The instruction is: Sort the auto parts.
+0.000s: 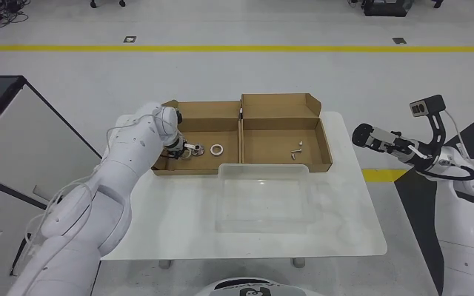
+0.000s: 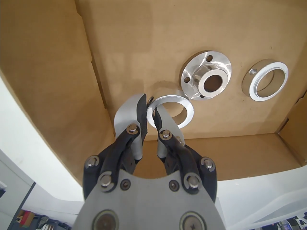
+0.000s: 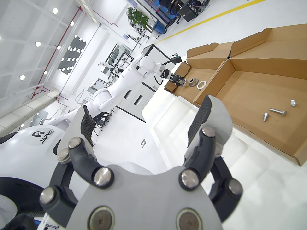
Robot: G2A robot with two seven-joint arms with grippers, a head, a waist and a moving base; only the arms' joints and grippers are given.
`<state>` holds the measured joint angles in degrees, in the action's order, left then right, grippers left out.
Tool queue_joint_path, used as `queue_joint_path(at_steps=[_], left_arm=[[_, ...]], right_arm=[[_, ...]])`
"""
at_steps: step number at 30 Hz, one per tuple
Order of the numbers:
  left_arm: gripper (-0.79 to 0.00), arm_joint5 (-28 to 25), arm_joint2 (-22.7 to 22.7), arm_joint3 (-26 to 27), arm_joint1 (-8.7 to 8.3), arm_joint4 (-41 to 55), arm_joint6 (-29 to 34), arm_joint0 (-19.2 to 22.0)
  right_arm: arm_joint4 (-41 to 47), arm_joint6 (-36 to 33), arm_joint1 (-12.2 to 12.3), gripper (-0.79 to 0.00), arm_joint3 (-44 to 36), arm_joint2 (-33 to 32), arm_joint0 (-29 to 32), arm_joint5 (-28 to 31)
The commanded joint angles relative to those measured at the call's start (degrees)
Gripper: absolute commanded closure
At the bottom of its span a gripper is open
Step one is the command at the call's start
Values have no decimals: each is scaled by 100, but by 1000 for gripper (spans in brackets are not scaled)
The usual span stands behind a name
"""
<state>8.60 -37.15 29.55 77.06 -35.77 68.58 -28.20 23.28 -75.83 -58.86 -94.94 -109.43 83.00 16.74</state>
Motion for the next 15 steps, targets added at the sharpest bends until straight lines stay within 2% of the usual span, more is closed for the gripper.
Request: queue_joint_path(at_steps=[1,4,5,7,9,11,13,15], left_arm=[[-92,-10,27,-108,48,-5,-4,35],[-339,-35,45,-250,112,16,-18,83],[-376,-51,49,-293,131,21,-20,99],[-643,-94,52,-376,166,35,-32,132],[-763,-125,42,-453,195,62,-50,167],[-785,-170,40,-518,218,65,-60,199],[-742,-206,23,-572,235,85,-72,234],[-776,-245,-8,-609,241,111,-87,282]], right_arm=[[0,0,0,-785,0,0,0,0],[0,0,0,-785,0,0,0,0],[0,0,0,-785,0,0,0,0],[0,0,0,-785,0,0,0,0],[0,0,0,-785,0,0,0,0],[0,0,0,-785,0,0,0,0],[0,0,0,-785,0,0,0,0],[0,0,0,-785,0,0,0,0]])
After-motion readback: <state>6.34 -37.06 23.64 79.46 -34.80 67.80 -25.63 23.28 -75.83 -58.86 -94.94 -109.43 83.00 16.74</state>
